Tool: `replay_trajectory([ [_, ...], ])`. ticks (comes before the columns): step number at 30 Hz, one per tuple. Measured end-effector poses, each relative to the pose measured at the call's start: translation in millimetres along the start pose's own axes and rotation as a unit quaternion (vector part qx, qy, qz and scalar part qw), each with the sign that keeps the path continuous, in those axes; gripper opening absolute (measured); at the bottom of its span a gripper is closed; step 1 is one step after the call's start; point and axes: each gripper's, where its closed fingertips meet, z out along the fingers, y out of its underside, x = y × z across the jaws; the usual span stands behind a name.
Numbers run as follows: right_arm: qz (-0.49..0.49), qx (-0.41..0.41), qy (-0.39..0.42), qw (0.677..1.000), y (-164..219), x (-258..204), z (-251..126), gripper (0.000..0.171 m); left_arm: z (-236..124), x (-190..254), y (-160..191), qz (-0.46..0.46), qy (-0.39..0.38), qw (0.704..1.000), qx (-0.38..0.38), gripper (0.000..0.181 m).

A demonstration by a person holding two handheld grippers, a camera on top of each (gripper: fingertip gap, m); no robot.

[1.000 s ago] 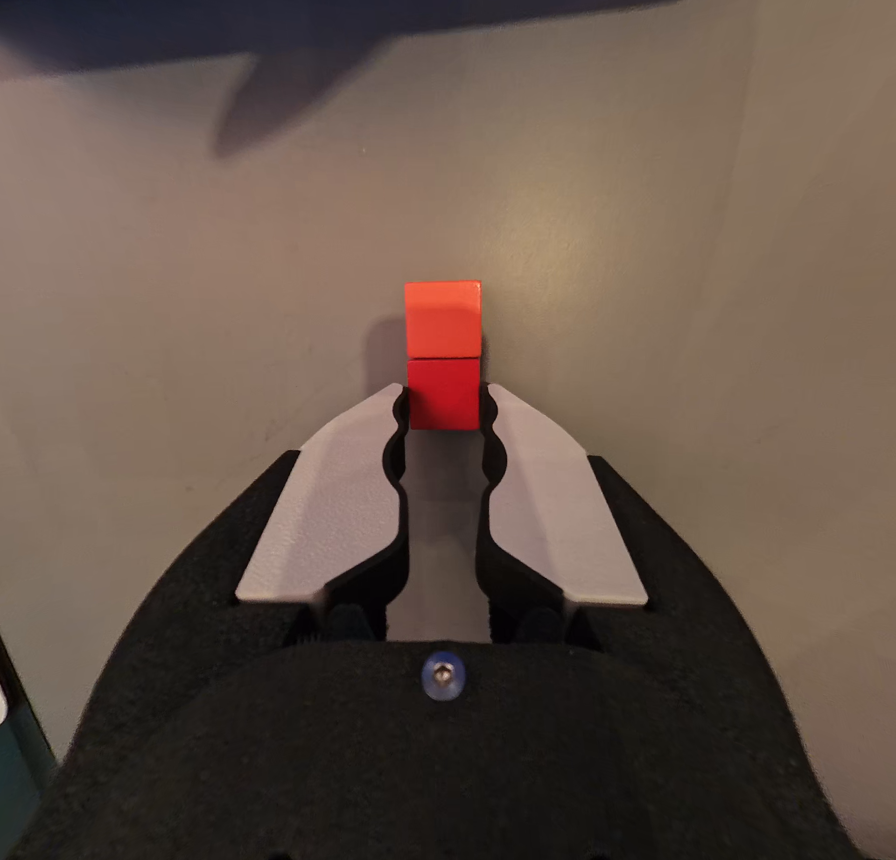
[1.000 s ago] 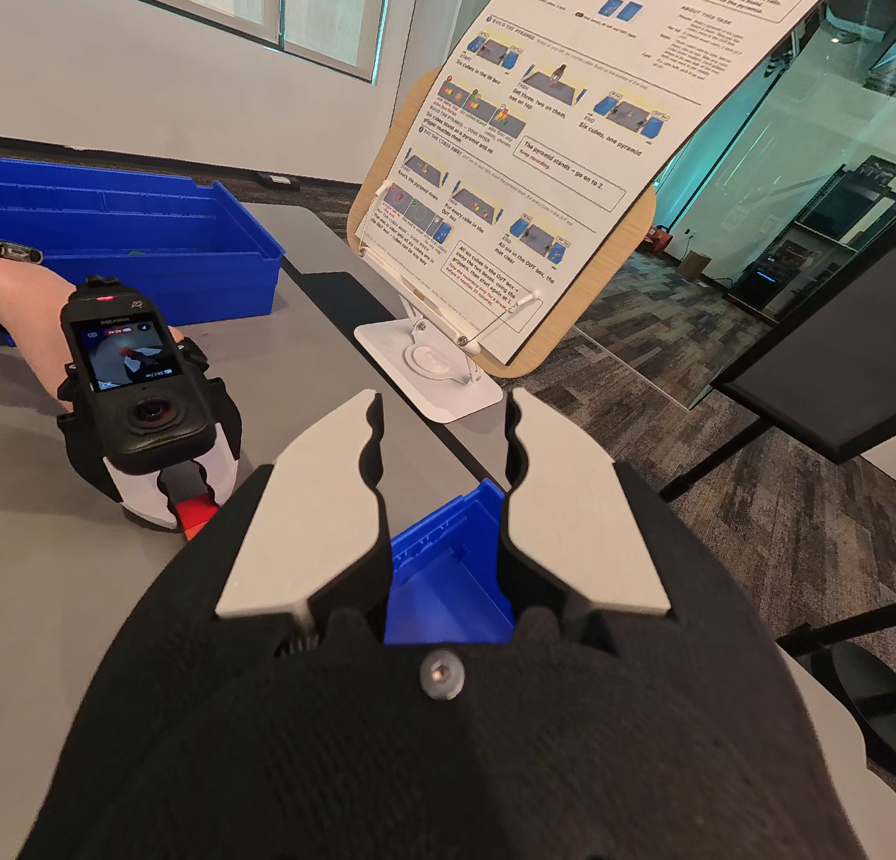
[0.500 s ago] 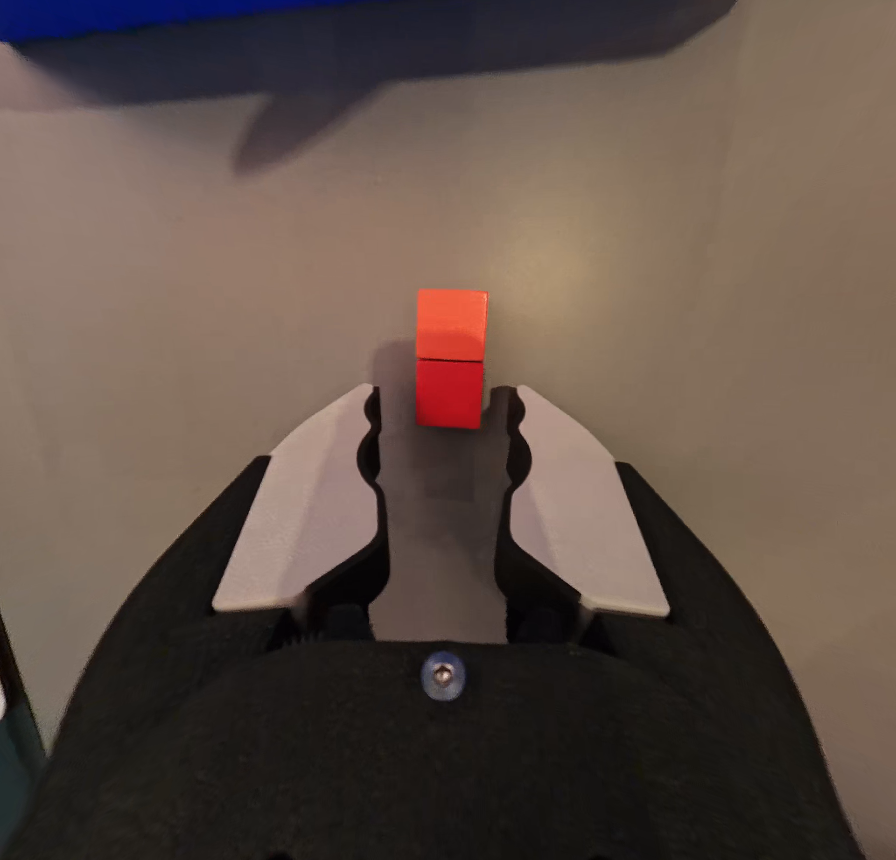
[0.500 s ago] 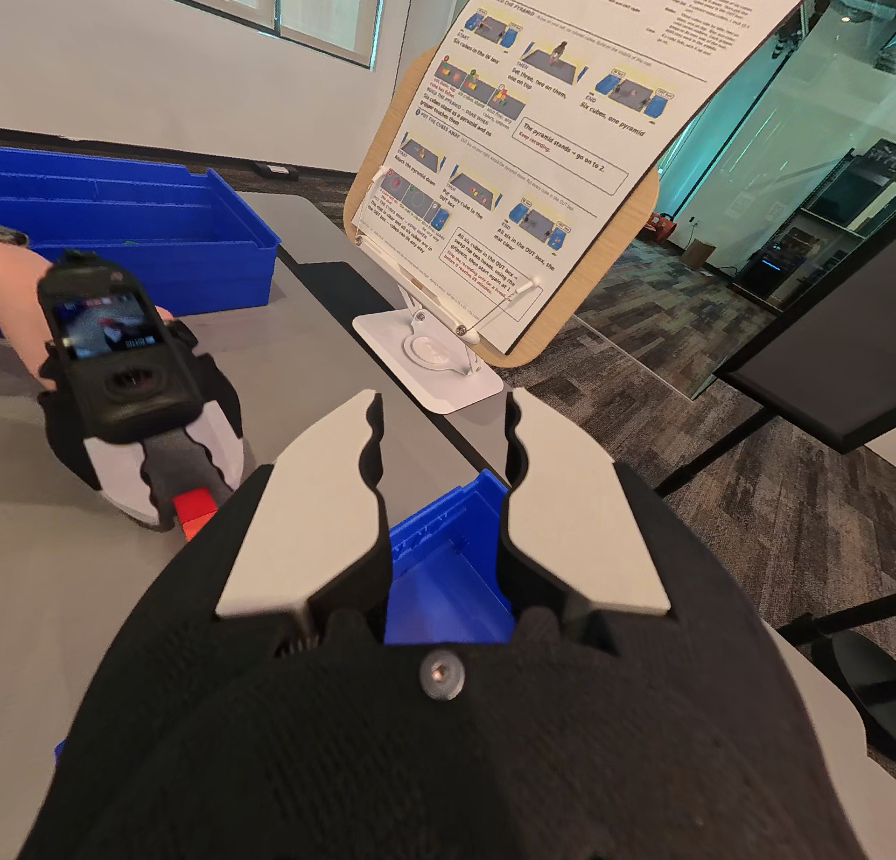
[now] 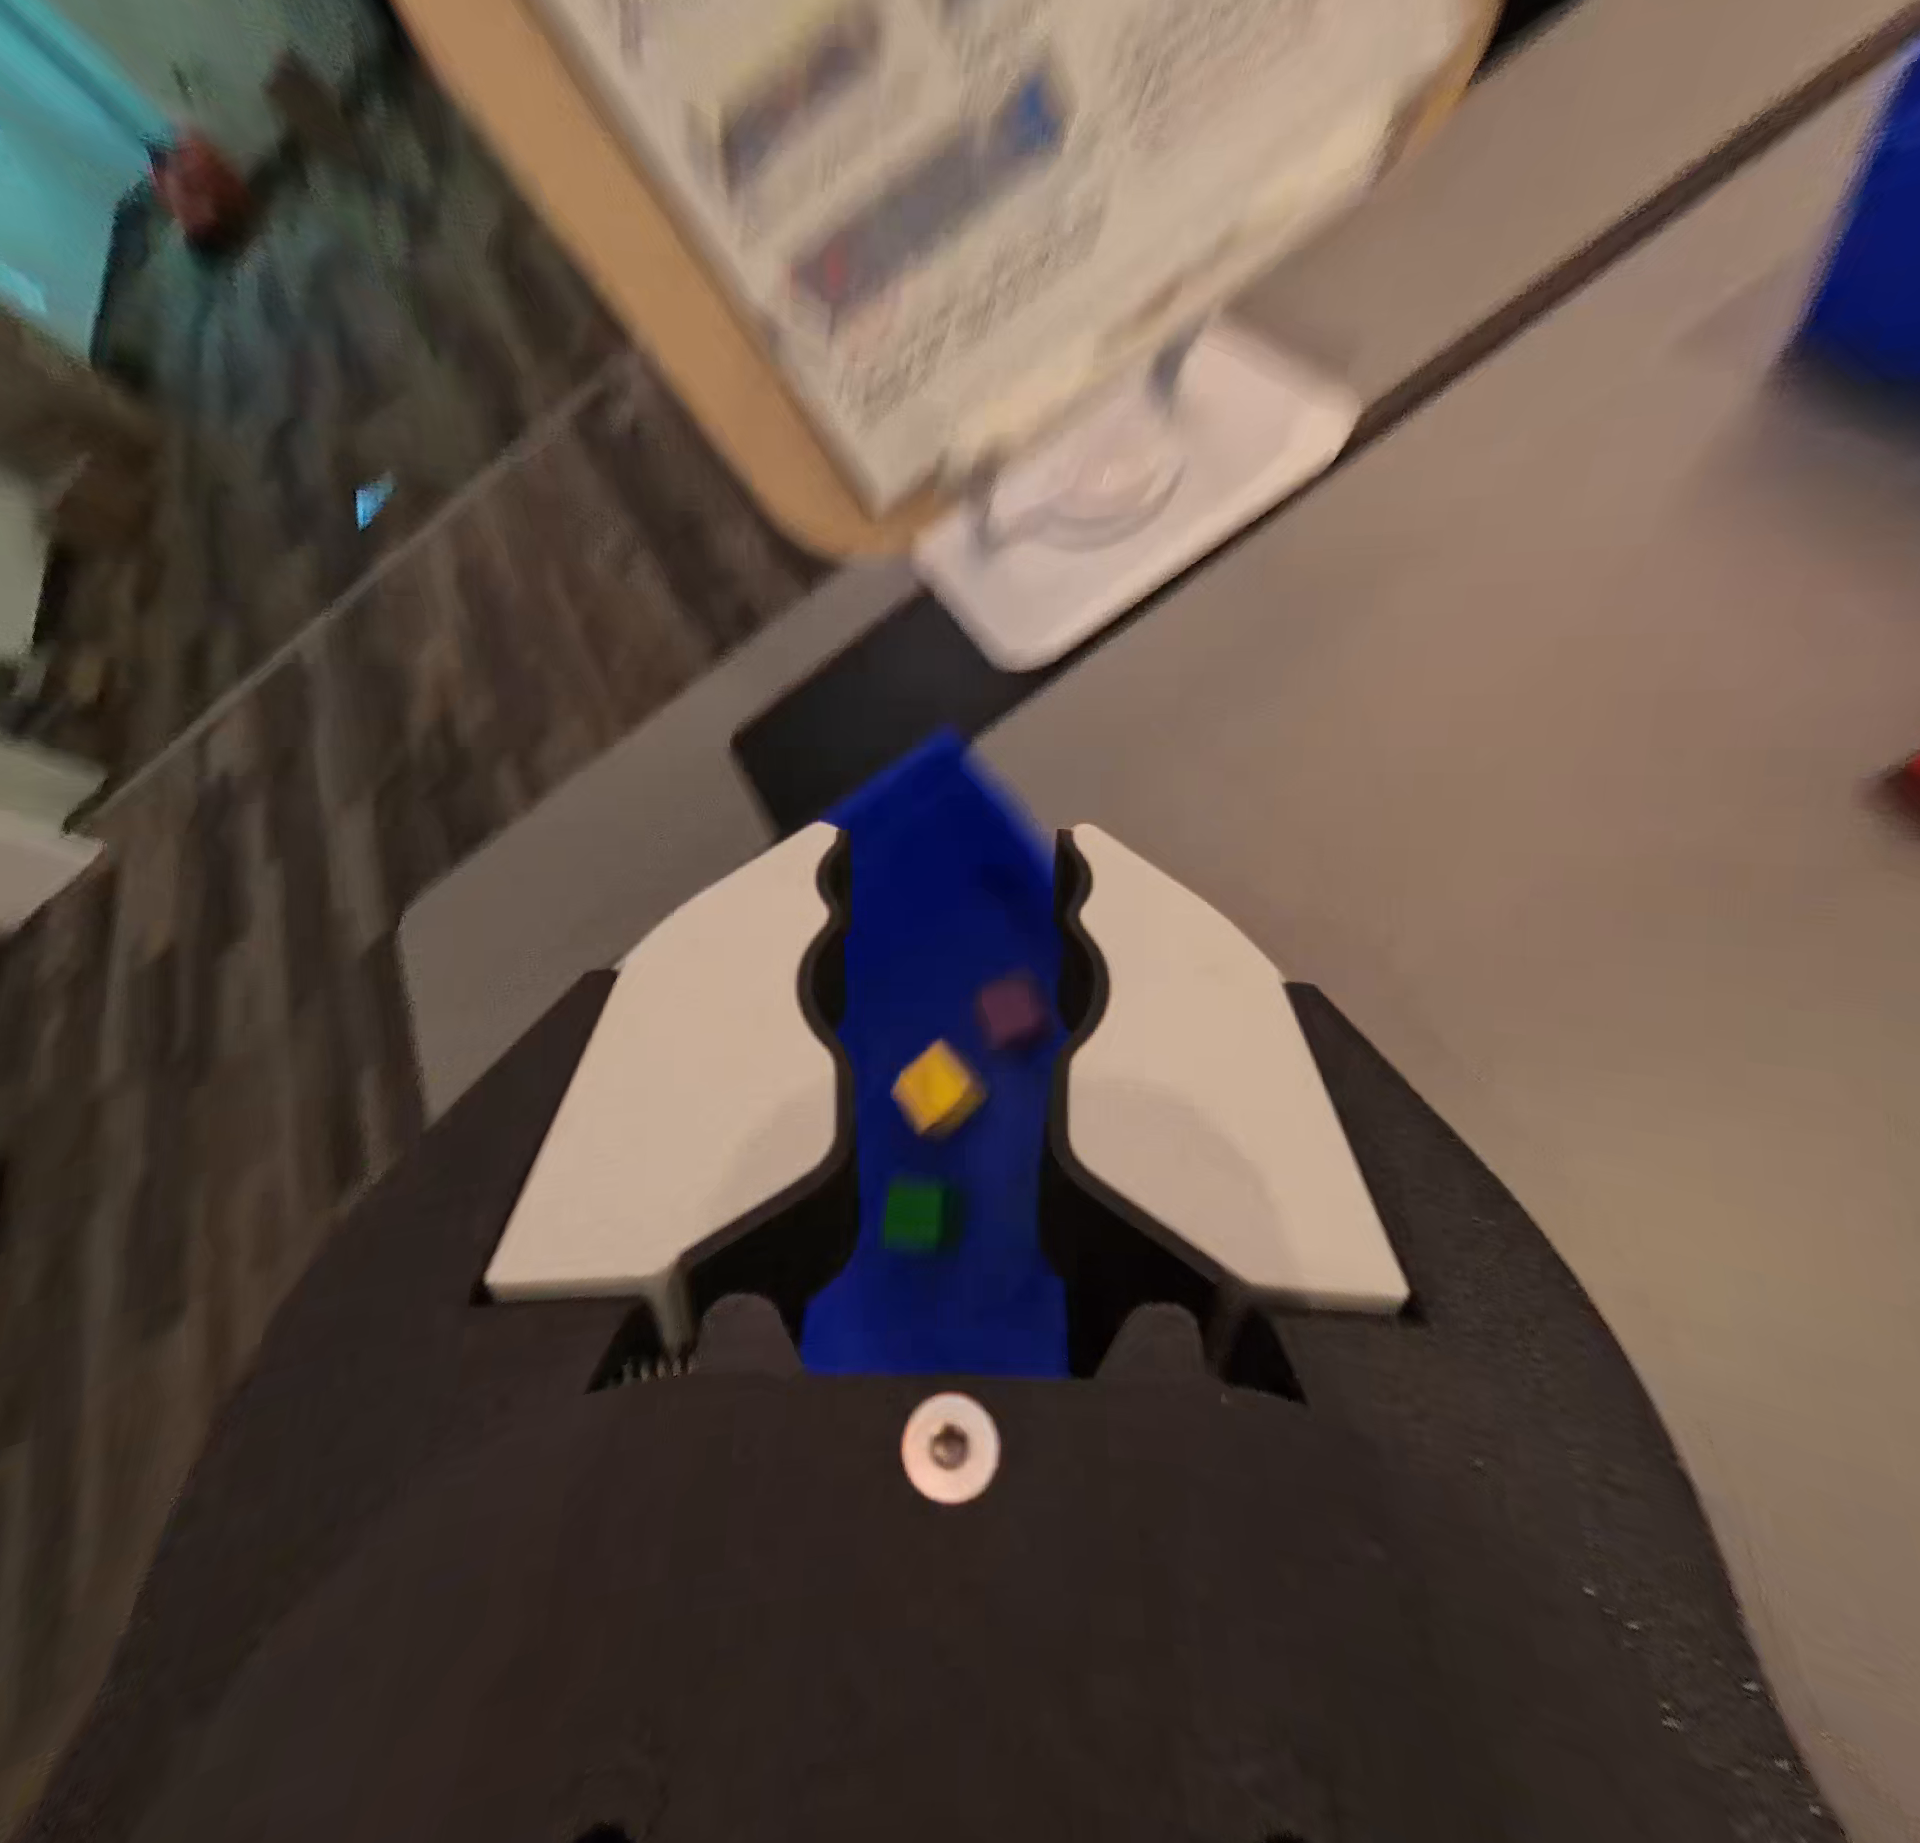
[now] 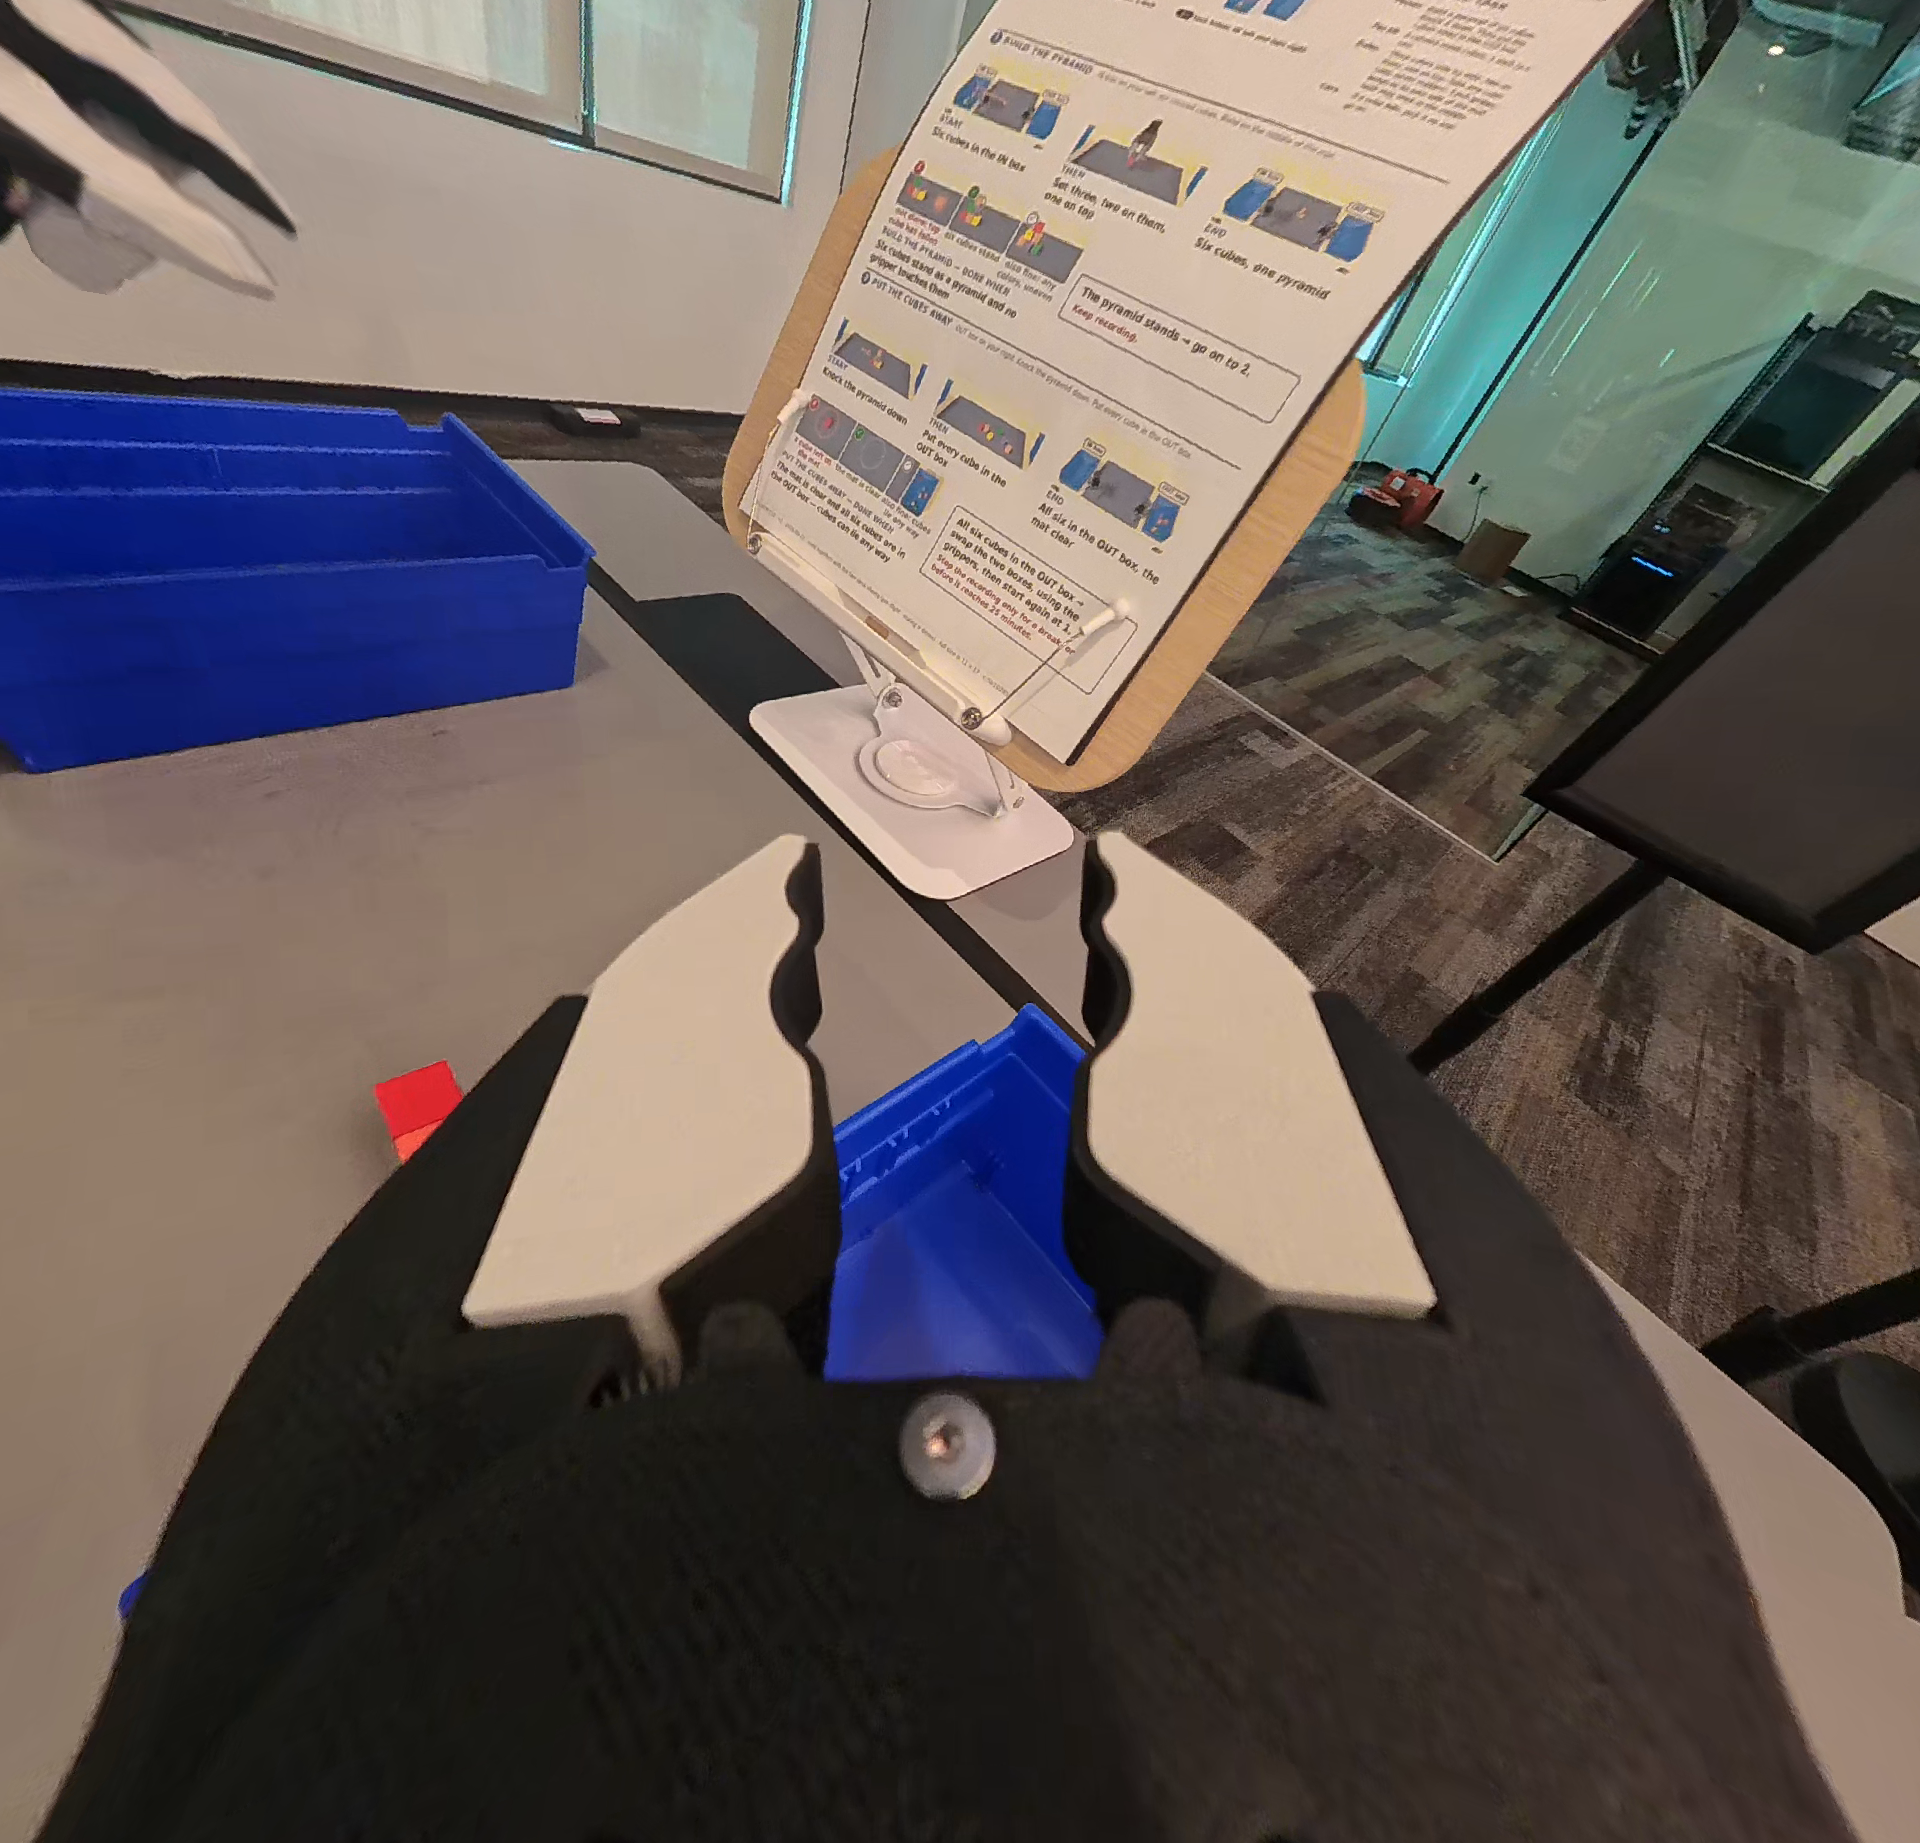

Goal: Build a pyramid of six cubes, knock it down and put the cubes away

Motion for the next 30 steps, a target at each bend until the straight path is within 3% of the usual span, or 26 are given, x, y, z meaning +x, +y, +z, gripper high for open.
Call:
replay_trajectory([
  [4,-0.006,-0.013,-0.003,1.000,3.8,-4.3,7.0,0.049,37.9,-18.0,124.4,-0.013,0.051,0.979,-0.198,0.042],
  [7,-0.011,-0.027,-0.007,1.000,9.2,-7.8,13.6,0.049,53.9,-21.3,178.3,-0.038,0.059,0.959,-0.274,0.042],
  [9,-0.015,-0.038,-0.009,0.999,13.6,-9.8,18.1,0.049,61.5,-23.5,196.6,-0.036,0.059,0.954,-0.292,0.042],
  [13,-0.024,-0.056,-0.014,0.998,19.7,-13.6,24.4,0.049,67.5,-9.3,213.4,-0.032,0.118,0.942,-0.314,0.047],
  [18,-0.032,-0.068,-0.020,0.997,23.3,-17.9,29.6,0.049,76.0,-16.0,230.9,0.007,0.107,0.930,-0.352,0.055],
  [20,-0.035,-0.072,-0.023,0.997,24.9,-18.9,30.6,0.048,80.6,-18.6,231.6,0.015,0.098,0.929,-0.356,0.050],
  [22,-0.036,-0.075,-0.024,0.996,26.3,-19.3,30.9,0.048,82.3,-17.5,233.2,0.021,0.102,0.926,-0.364,0.031],
  [24,-0.035,-0.076,-0.026,0.996,27.4,-19.3,30.8,0.048,81.6,-21.1,231.4,0.022,0.094,0.924,-0.369,0.029],
  [27,-0.036,-0.078,-0.025,0.996,28.4,-17.9,29.8,0.048,71.1,-37.0,217.7,0.037,0.057,0.929,-0.364,0.029],
  [30,-0.035,-0.071,-0.021,0.997,25.6,-15.5,27.4,0.047,47.9,-62.8,167.7,0.056,-0.023,0.948,-0.311,0.028],
])
